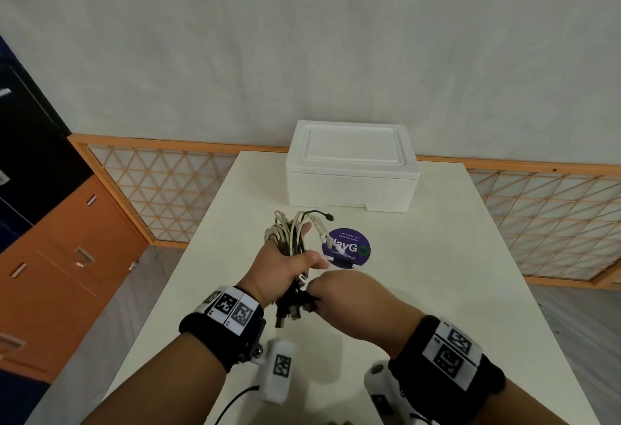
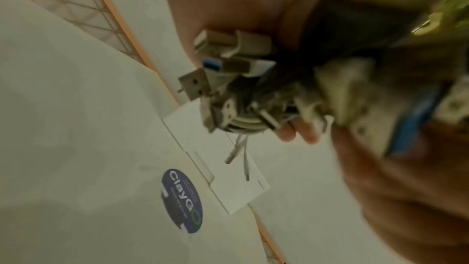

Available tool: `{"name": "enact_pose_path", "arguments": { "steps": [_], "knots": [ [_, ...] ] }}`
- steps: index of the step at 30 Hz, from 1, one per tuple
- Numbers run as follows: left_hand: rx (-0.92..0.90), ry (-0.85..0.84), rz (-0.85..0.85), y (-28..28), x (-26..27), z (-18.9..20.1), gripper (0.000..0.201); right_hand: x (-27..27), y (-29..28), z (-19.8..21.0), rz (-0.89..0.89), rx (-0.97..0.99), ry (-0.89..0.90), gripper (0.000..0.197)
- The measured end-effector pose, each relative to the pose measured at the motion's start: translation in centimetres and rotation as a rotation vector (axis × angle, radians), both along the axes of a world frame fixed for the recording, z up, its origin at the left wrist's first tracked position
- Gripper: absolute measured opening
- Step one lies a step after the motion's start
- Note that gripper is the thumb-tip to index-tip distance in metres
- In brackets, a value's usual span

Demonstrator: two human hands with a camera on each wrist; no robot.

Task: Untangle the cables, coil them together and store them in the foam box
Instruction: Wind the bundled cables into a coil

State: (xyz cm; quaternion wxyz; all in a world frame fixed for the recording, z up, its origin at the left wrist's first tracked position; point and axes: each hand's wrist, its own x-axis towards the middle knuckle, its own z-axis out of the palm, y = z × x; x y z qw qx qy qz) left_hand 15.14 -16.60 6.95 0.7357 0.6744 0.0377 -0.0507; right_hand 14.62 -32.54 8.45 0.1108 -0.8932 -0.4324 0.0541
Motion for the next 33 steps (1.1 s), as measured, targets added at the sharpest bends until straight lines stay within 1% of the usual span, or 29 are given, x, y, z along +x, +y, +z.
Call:
{"name": "enact_pose_path", "arguments": {
  "steps": [2, 3, 4, 6, 7, 8, 9, 11, 13, 14, 15, 17, 20, 21, 24, 25, 27, 29, 30, 31, 32, 33],
  "knots": [
    [-0.005, 0.001, 0.020, -0.1, -0.3, -0.2, 0.031, 0.3, -0.3, 0.3, 0.076, 0.083, -0.121, 0.023],
    [-0.025, -0.011, 0.010, -0.3, -0.5, -0.1, 0.030, 0.6, -0.4, 0.5, 0.079, 0.106, -0.144, 0.024],
    [-0.049, -0.022, -0.012, -0.4, -0.6, -0.1, 0.037, 0.8, -0.4, 0.9, 0.077, 0.125, -0.158, 0.025],
    [-0.067, -0.035, -0.063, -0.4, -0.9, -0.1, 0.065, 1.1, -0.5, 1.5, 0.089, 0.163, -0.185, 0.024],
    [-0.057, -0.064, -0.111, -0.3, -1.0, 0.0, 0.071, 1.0, -0.5, 2.2, 0.088, 0.203, -0.185, 0.021],
    [-0.027, -0.094, -0.175, -0.3, -1.1, -0.2, 0.070, 1.0, -0.6, 2.8, 0.088, 0.244, -0.220, 0.015],
    [-0.011, -0.105, -0.237, -0.3, -1.3, -0.3, 0.064, 1.0, -0.8, 3.3, 0.106, 0.293, -0.292, 0.009],
    [-0.028, -0.108, -0.326, -0.4, -1.6, -0.6, 0.045, 1.1, -0.9, 3.9, 0.137, 0.351, -0.424, 0.010],
    [-0.035, -0.079, -0.370, -0.6, -1.7, -0.6, 0.032, 2.1, -1.2, 3.9, 0.153, 0.404, -0.481, 0.009],
    [-0.024, -0.068, -0.385, -0.6, -1.8, -0.4, 0.026, 2.5, -1.3, 3.9, 0.153, 0.431, -0.473, 0.011],
    [-0.013, -0.067, -0.396, -0.7, -2.1, 0.2, 0.019, 2.9, -1.3, 3.7, 0.147, 0.462, -0.433, 0.014],
    [-0.021, -0.091, -0.423, -0.9, -2.5, 0.9, 0.006, 3.2, -1.1, 3.3, 0.104, 0.570, -0.281, 0.019],
    [-0.089, -0.108, -0.445, -1.1, -2.8, 1.3, 0.005, 3.1, -0.9, 2.6, 0.010, 0.732, 0.050, 0.024],
    [-0.117, -0.107, -0.446, -1.1, -2.8, 1.3, 0.002, 2.9, -0.8, 2.5, 0.001, 0.757, 0.136, 0.024],
    [-0.189, -0.125, -0.488, -1.3, -3.0, 1.8, 0.005, 2.4, -0.2, 2.4, -0.044, 0.846, 0.407, 0.019],
    [-0.205, -0.140, -0.518, -1.4, -3.1, 2.2, 0.006, 2.2, 0.0, 2.4, -0.059, 0.904, 0.507, 0.024],
    [-0.190, -0.159, -0.564, -1.5, -3.3, 2.9, 0.007, 2.1, 0.2, 2.2, -0.067, 1.032, 0.696, 0.044],
    [-0.143, -0.158, -0.592, -1.2, -3.1, 3.5, 0.006, 2.1, 0.4, 2.2, -0.075, 1.081, 0.772, 0.065],
    [-0.134, -0.155, -0.610, -1.0, -3.0, 3.6, 0.007, 2.1, 0.5, 2.2, -0.088, 1.075, 0.773, 0.073],
    [-0.142, -0.151, -0.636, -0.9, -3.0, 3.7, 0.007, 2.1, 0.7, 2.2, -0.099, 1.069, 0.756, 0.077],
    [-0.166, -0.145, -0.655, -0.8, -3.0, 3.7, 0.007, 2.0, 0.8, 2.3, -0.109, 1.071, 0.730, 0.073],
    [-0.201, -0.135, -0.668, -0.7, -3.0, 3.7, 0.007, 2.0, 0.9, 2.3, -0.127, 1.078, 0.704, 0.063]
  ]
}}
